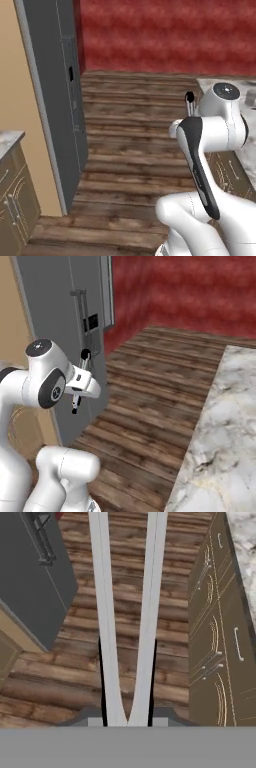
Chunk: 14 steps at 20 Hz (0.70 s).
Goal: Take the tongs from the drawer on the left and place them on the dining counter next to the tray containing the hot dog.
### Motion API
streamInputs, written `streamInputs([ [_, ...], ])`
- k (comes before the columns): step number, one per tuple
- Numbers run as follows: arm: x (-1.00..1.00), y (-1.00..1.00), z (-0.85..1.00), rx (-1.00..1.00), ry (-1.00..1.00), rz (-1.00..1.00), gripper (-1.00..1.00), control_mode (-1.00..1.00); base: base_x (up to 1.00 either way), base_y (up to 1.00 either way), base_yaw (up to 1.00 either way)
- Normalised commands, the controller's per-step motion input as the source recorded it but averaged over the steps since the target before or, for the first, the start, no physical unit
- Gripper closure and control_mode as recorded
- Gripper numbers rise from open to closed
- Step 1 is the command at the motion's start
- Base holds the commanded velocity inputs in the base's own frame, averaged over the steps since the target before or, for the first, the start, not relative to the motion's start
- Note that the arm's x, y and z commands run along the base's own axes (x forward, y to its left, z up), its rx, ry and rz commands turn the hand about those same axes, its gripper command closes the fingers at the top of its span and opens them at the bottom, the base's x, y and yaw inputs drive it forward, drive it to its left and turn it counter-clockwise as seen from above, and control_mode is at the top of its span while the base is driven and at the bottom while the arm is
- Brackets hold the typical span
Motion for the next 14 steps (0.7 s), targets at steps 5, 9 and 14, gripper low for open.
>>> streamInputs([
  [5,0.0,0.0,0.0,0.0,0.0,0.0,1.0,1.0,0.65,0.0,-0.14],
  [9,0.0,0.0,0.0,0.0,0.0,0.0,1.0,1.0,0.78,0.01,-0.08],
  [14,0.0,0.0,0.0,0.0,0.0,0.0,1.0,1.0,0.75,0.1,-0.09],
])
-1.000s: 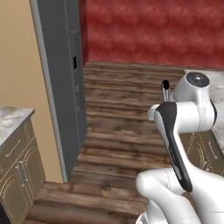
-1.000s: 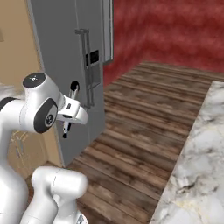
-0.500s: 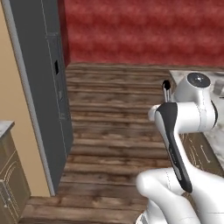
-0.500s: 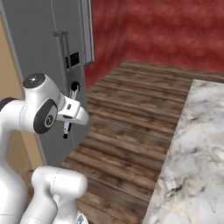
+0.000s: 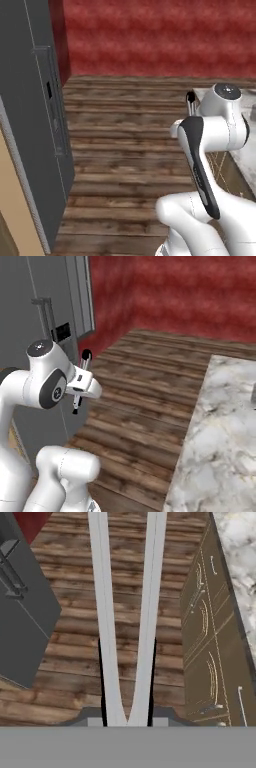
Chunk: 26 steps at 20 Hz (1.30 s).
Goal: Take the tongs from the drawer on the left and place them on the dining counter next to the tray containing the hot dog.
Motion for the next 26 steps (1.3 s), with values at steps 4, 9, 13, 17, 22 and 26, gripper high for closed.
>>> streamInputs([
  [4,0.0,0.0,0.0,0.0,0.0,0.0,1.0,1.0,0.67,0.34,-0.11],
  [9,0.0,0.0,0.0,0.0,0.0,0.0,1.0,1.0,0.56,0.3,-0.15],
  [13,0.0,0.0,0.0,0.0,0.0,0.0,1.0,1.0,0.7,0.2,-0.15],
  [17,0.0,0.0,0.0,0.0,0.0,0.0,1.0,1.0,0.83,0.09,-0.14],
  [22,0.0,0.0,0.0,0.0,0.0,0.0,1.0,1.0,0.89,0.13,-0.12],
  [26,0.0,0.0,0.0,0.0,0.0,0.0,1.0,1.0,0.98,0.28,-0.1],
])
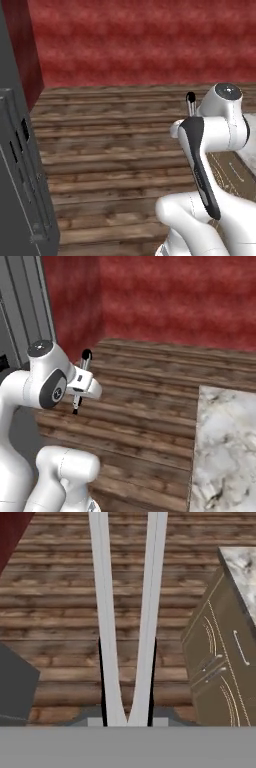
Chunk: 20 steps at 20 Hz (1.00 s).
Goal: Take the tongs from the drawer on the left and place them on the dining counter next to the tray containing the hot dog.
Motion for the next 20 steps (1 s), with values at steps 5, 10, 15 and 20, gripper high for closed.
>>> streamInputs([
  [5,0.0,0.0,0.0,0.0,0.0,0.0,1.0,1.0,1.0,0.39,-0.08],
  [10,0.0,0.0,0.0,0.0,0.0,0.0,1.0,1.0,1.0,0.33,-0.09],
  [15,0.0,0.0,0.0,0.0,0.0,0.0,1.0,1.0,1.0,0.13,-0.09],
  [20,0.0,0.0,0.0,0.0,0.0,0.0,1.0,1.0,1.0,0.0,-0.13],
])
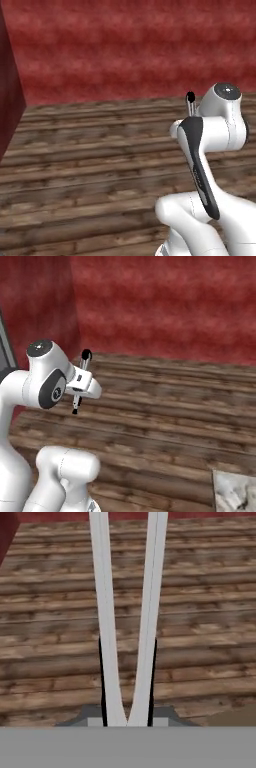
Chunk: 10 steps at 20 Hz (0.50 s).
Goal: Take the tongs from the drawer on the left and place them on the dining counter next to the tray containing the hot dog.
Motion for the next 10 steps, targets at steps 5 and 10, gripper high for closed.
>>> streamInputs([
  [5,0.0,0.0,0.0,0.0,0.0,0.0,1.0,1.0,1.0,0.0,-0.14],
  [10,0.0,0.0,0.0,0.0,0.0,0.0,1.0,1.0,1.0,0.0,-0.15],
])
